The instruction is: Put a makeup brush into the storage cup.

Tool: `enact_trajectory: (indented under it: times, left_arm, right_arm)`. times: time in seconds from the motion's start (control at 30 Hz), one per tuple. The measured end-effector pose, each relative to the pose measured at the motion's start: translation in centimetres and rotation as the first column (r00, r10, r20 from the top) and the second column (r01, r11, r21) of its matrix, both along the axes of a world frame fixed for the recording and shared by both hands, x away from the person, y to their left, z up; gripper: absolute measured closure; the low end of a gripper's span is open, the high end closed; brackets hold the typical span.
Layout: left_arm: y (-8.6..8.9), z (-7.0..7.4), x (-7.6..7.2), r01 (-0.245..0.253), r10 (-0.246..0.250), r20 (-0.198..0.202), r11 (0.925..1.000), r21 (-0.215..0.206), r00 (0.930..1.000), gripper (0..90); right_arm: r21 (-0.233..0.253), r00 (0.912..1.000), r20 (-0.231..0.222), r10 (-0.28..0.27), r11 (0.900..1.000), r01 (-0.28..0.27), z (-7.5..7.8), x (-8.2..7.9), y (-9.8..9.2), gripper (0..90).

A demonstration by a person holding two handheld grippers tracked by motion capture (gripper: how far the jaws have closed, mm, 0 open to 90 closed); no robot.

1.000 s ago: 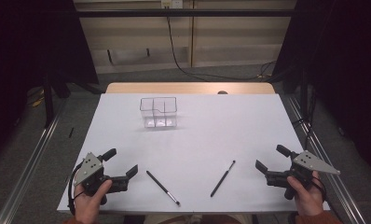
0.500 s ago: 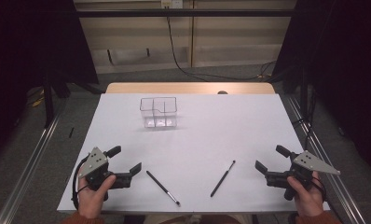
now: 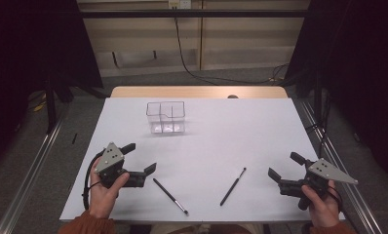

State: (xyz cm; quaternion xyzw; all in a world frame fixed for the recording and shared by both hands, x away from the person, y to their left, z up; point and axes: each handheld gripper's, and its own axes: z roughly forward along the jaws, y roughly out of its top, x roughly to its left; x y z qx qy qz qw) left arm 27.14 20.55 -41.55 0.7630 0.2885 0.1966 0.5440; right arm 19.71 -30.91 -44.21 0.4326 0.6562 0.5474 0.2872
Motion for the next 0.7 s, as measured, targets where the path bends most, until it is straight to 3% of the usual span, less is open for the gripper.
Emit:
enact_trajectory:
  times: [0.4,0.63,0.7]
  left_arm:
    - [-2.3,1.4,0.5,0.083,-0.083,-0.018,0.9964,0.017,0.9964,3.1]
    - [-3.3,1.6,1.0,0.124,-0.122,-0.032,0.9911,0.049,0.9920,3.1]
    - [-3.5,1.6,1.2,0.163,-0.159,-0.061,0.9828,0.086,0.9854,4.3]
  right_arm:
    - [-0.016,0.9999,-0.006,0.015,1.000,-0.015,0.1,0.1,0.4,0.0]
    - [-0.015,0.9999,-0.001,0.016,1.000,-0.016,0.1,0.3,0.4,0.0]
    - [-0.018,0.9997,-0.003,0.025,1.000,-0.025,0.0,0.4,0.4,0.0]
